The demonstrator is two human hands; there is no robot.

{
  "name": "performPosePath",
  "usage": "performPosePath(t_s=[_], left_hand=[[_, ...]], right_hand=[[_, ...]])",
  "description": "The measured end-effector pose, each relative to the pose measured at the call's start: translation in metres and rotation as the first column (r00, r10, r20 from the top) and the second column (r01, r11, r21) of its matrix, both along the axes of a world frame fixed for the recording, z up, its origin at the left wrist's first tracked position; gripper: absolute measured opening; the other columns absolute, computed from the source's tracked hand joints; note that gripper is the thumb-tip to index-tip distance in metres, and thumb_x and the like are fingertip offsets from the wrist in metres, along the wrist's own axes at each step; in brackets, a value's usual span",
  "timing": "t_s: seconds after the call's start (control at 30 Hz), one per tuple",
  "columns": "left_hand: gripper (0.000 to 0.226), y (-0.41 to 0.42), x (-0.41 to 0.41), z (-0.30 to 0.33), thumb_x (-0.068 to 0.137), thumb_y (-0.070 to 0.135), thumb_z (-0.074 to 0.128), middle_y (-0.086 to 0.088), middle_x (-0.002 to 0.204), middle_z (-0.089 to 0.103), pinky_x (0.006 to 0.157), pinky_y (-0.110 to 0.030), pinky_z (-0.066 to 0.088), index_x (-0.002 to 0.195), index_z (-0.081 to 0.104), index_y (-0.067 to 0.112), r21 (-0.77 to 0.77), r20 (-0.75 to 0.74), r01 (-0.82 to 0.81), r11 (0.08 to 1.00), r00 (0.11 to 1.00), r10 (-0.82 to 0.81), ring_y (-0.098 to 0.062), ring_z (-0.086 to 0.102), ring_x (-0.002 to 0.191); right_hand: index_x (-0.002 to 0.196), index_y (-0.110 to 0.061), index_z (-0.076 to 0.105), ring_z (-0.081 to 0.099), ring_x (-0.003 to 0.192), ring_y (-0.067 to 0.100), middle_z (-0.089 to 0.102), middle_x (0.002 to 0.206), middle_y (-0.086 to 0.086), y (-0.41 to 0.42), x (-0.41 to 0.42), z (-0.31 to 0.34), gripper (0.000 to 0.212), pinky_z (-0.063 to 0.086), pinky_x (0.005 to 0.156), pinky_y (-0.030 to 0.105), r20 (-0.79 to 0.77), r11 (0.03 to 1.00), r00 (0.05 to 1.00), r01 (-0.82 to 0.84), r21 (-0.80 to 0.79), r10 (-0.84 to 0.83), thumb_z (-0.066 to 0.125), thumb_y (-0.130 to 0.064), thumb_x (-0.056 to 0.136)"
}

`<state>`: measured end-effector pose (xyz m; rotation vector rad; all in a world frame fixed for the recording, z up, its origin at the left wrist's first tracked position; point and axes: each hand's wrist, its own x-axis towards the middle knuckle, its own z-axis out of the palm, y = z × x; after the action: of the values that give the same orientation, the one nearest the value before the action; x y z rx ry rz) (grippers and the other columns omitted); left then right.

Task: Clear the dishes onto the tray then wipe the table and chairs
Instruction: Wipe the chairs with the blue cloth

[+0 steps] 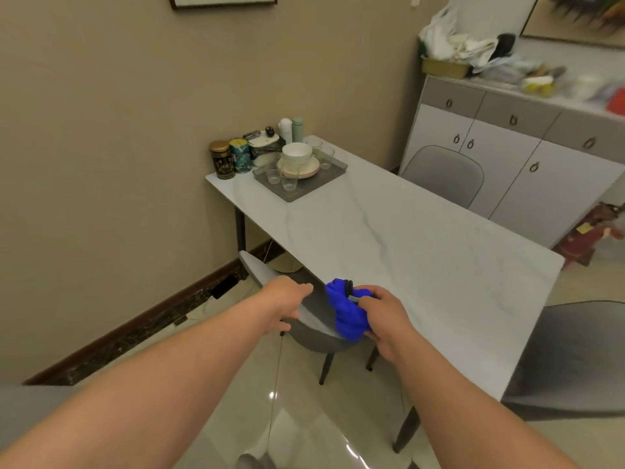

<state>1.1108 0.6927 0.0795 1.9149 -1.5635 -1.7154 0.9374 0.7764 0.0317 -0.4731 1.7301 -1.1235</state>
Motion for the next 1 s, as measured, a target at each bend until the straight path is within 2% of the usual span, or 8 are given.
performPosePath(t_s=[0.17,0.3,0.37,0.47,0.67,0.8,0.9,1.0], left_hand=[[0.028,0.088,-0.06,-0.005,0.096,0.04,0.063,0.003,0.111,0.074,0.094,-0.049,0.055,0.118,0.061,0.023,0.081,-0.121,0.151,0.985,0.983,-0.14,-0.018,0.073,0.098],[0.021,0.117,-0.083,-0.006,0.095,0.008,0.054,-0.005,0.102,0.073,0.071,-0.036,0.062,0.111,0.062,0.018,0.013,-0.109,0.123,0.992,0.987,-0.121,-0.02,0.073,0.088],[0.025,0.121,-0.082,-0.001,0.094,-0.002,0.049,-0.007,0.1,0.071,0.053,-0.027,0.058,0.106,0.062,0.016,-0.003,-0.112,0.085,0.996,0.99,-0.085,-0.018,0.07,0.083],[0.031,0.112,-0.076,-0.003,0.09,-0.008,0.048,-0.012,0.104,0.071,0.058,-0.029,0.059,0.109,0.064,0.011,0.01,-0.119,0.047,0.999,0.992,-0.046,-0.021,0.071,0.089],[0.047,0.064,-0.07,-0.029,0.081,-0.013,0.038,-0.022,0.112,0.071,0.088,-0.048,0.06,0.117,0.063,0.002,0.156,-0.221,-0.09,0.984,0.967,0.124,-0.035,0.071,0.1],[0.044,0.016,-0.069,-0.054,0.078,-0.012,0.039,-0.022,0.105,0.072,0.083,-0.045,0.061,0.113,0.064,-0.003,0.314,-0.351,0.019,0.949,0.931,0.097,-0.034,0.073,0.091],[0.025,-0.034,-0.065,-0.077,0.083,0.001,0.051,-0.018,0.101,0.073,0.085,-0.042,0.062,0.102,0.066,0.004,0.245,-0.205,0.156,0.957,0.973,-0.106,-0.026,0.073,0.088],[0.014,-0.092,-0.049,-0.102,0.093,0.022,0.053,-0.006,0.079,0.06,0.068,-0.033,0.051,0.089,0.064,0.014,-0.061,0.301,0.474,0.879,0.848,-0.436,-0.022,0.058,0.074]], right_hand=[[0.123,-0.019,0.062,0.072,0.103,0.03,0.07,0.116,0.009,0.076,-0.032,-0.001,0.03,0.06,0.088,0.047,0.213,0.992,0.977,0.01,-0.122,0.016,0.06,-0.008,0.095],[0.123,-0.014,0.065,0.072,0.101,0.03,0.075,0.114,0.012,0.111,-0.052,-0.01,0.031,0.057,0.091,0.051,0.372,0.982,0.928,0.071,-0.173,-0.001,0.061,-0.009,0.092],[0.12,-0.015,0.066,0.073,0.092,0.027,0.076,0.108,0.01,0.119,-0.058,-0.011,0.03,0.06,0.079,0.044,0.364,0.986,0.931,0.072,-0.153,-0.012,0.062,-0.011,0.091],[0.117,-0.018,0.061,0.071,0.083,0.02,0.072,0.105,0.007,0.116,-0.059,-0.013,0.027,0.053,0.063,0.031,0.254,0.996,0.967,0.053,-0.072,-0.033,0.064,-0.014,0.091],[0.148,-0.044,0.034,0.058,0.121,0.006,0.047,0.14,-0.016,0.084,-0.044,-0.033,0.066,0.046,0.102,0.035,0.07,0.97,0.981,-0.165,-0.18,0.18,0.069,-0.041,0.093],[0.138,-0.031,0.051,0.068,0.108,0.019,0.071,0.117,0.001,0.046,-0.024,-0.048,0.052,0.057,0.088,0.041,0.116,0.877,0.889,-0.403,-0.261,0.443,0.069,-0.013,0.093],[0.131,-0.024,0.06,0.071,0.108,0.026,0.074,0.117,0.006,0.005,-0.014,-0.079,0.045,0.057,0.095,0.049,0.25,0.971,0.938,-0.22,-0.097,0.238,0.07,-0.011,0.089],[0.127,-0.021,0.058,0.071,0.097,0.021,0.073,0.11,0.002,-0.033,-0.01,-0.105,0.045,0.058,0.091,0.044,-0.029,0.975,0.988,-0.144,0.169,0.151,0.066,-0.014,0.084]])
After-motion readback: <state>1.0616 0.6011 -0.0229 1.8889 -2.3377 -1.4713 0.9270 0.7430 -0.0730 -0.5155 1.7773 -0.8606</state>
